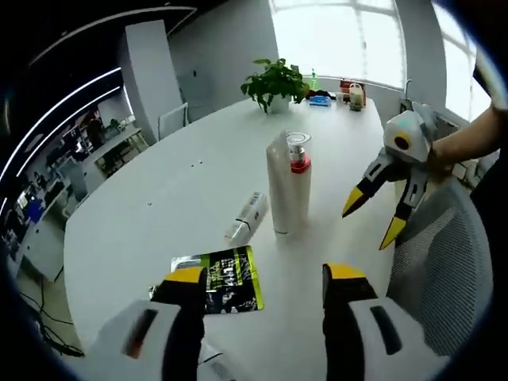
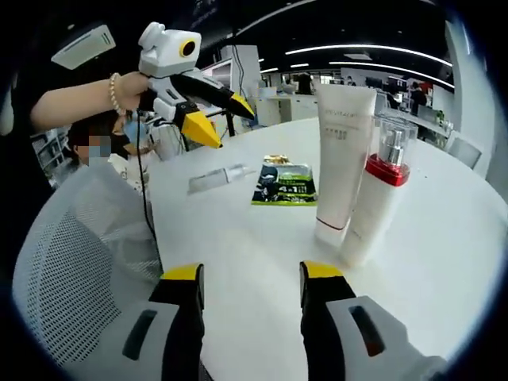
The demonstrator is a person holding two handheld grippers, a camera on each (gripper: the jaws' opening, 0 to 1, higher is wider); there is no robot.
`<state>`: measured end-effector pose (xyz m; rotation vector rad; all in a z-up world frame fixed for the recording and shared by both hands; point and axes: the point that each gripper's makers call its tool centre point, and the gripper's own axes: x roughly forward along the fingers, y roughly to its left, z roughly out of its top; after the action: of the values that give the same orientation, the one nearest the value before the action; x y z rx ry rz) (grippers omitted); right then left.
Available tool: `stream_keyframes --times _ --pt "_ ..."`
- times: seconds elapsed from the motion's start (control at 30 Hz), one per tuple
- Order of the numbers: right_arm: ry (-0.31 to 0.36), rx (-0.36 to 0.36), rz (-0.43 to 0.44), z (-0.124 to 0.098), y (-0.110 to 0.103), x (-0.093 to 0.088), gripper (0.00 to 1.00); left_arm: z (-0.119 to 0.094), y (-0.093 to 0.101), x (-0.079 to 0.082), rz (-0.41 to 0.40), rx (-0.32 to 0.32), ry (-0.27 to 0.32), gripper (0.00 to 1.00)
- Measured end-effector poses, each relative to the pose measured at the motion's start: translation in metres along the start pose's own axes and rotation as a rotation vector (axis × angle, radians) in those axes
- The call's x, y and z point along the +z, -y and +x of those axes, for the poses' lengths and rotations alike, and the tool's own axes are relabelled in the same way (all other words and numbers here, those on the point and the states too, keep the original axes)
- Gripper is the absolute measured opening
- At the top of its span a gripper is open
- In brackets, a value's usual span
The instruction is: Arrange the skincare products in the storage area until every visible bottle or jar stands upright without overlapping.
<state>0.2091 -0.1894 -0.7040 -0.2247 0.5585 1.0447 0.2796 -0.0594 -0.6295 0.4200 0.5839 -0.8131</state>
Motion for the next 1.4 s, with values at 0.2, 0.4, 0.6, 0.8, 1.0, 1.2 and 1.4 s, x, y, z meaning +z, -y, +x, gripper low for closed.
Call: stream_keyframes --times 0.2,0.4,0.6,0.8,1.0,1.2,1.4 --pt "-0.007 -0.003 -0.005 -0.001 -0.004 0.001 0.55 -0.007 0.003 -0.016 -0.075 0.008 0.014 0.65" --pt "0.013 -0.037 0.038 -0.004 -0.008 0.006 0.57 -0.019 0.012 -0.029 -0.153 -0.02 0.042 0.71" --pt "0.006 -0.071 0.065 -0.007 -0.022 0.016 0.63 -0.033 0.016 -0.057 -0.252 -0.036 0.029 0.83" --pt "0.003 -0.124 0.113 -0.005 -0.019 0.016 0.67 -0.046 0.017 -0.075 -0.304 -0.056 0.016 0.92" --pt "-0.02 -0.139 0.112 -0.006 -0.022 0.014 0.69 -0.054 0.026 -0.094 -0.331 -0.076 -0.007 0.95" --pt "-0.026 -0.148 0.138 -0.009 -0.027 0.013 0.75 -0.066 0.033 -0.109 -0.396 -0.051 -0.009 0.99" --pt "-0.025 -0.12 0.142 -0.013 -0.033 0.013 0.83 -0.081 0.039 -0.117 -0.438 -0.02 0.0 0.99"
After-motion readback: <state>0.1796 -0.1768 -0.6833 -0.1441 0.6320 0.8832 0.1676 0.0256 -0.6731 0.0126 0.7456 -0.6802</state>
